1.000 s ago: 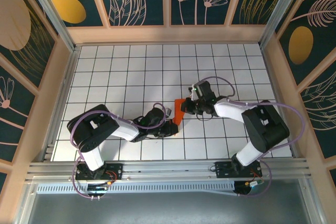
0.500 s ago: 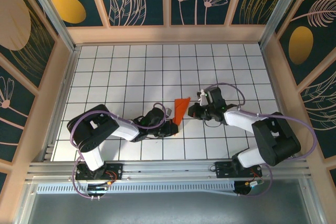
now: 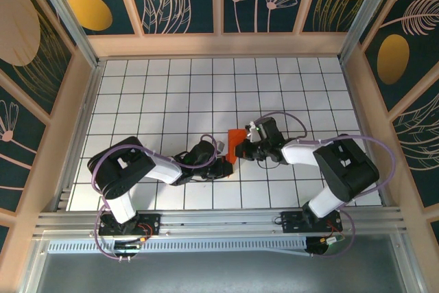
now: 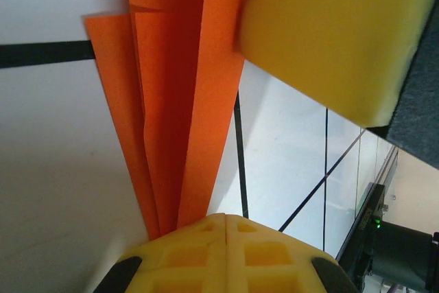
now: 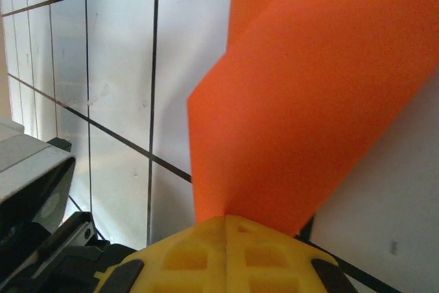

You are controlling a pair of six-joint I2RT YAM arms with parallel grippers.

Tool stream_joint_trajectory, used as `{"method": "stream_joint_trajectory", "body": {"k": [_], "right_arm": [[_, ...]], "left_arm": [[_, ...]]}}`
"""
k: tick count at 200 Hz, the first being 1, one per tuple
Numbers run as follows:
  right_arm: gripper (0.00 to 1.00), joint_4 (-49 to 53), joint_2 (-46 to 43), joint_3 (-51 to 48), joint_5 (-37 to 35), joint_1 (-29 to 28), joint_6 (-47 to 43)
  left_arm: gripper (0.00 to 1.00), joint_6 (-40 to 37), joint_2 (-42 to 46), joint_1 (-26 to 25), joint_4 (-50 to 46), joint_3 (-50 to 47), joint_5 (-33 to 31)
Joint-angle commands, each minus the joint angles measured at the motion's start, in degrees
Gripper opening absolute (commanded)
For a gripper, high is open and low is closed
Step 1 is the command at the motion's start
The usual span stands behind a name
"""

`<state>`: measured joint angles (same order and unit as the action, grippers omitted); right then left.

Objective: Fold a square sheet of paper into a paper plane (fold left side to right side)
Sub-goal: Fold the wing for the fifth time at the center of the table.

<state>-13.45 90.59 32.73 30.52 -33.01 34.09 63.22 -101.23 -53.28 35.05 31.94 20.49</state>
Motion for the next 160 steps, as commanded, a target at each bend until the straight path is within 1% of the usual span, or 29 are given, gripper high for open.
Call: {"method": "stream_joint_trajectory", "body": {"k": [1,53,81,105,132,136,160], "right_arm": [[0.00,-2.84,1.72,1.67,1.38,-0.64,0.98],[0.00,-4.86,5.33,2.84,1.12,-1.38,1.33],[0.00,-4.39,6.42,3.86,-0.21,-1.61,1.29],[0.00,-1.31,7.39,4.87,-2.02,-1.63,1.11],[0.00,4.60,8.84,5.85,-4.62,-1.61,0.96],[0.00,5.13,9.01,5.77,-4.87,-1.61,1.05],[0.00,8.10,10.19,5.55,-6.06,-1.61,0.90]], "left_arm": [[0.00,-1.70,-0.55,-0.17,-5.93,-0.13,-2.39],[0.00,-1.85,-0.55,-0.22,-5.86,-0.39,-2.47],[0.00,-1.88,-0.50,-0.22,-5.85,-0.56,-2.52],[0.00,-1.75,0.18,-0.21,-5.47,-0.91,-2.56],[0.00,-1.78,2.70,-0.20,-5.65,-0.63,-2.43],[0.00,-1.87,4.78,-0.15,-5.84,-0.50,-2.43],[0.00,-2.05,8.24,0.07,-7.17,0.77,-1.96]]}}
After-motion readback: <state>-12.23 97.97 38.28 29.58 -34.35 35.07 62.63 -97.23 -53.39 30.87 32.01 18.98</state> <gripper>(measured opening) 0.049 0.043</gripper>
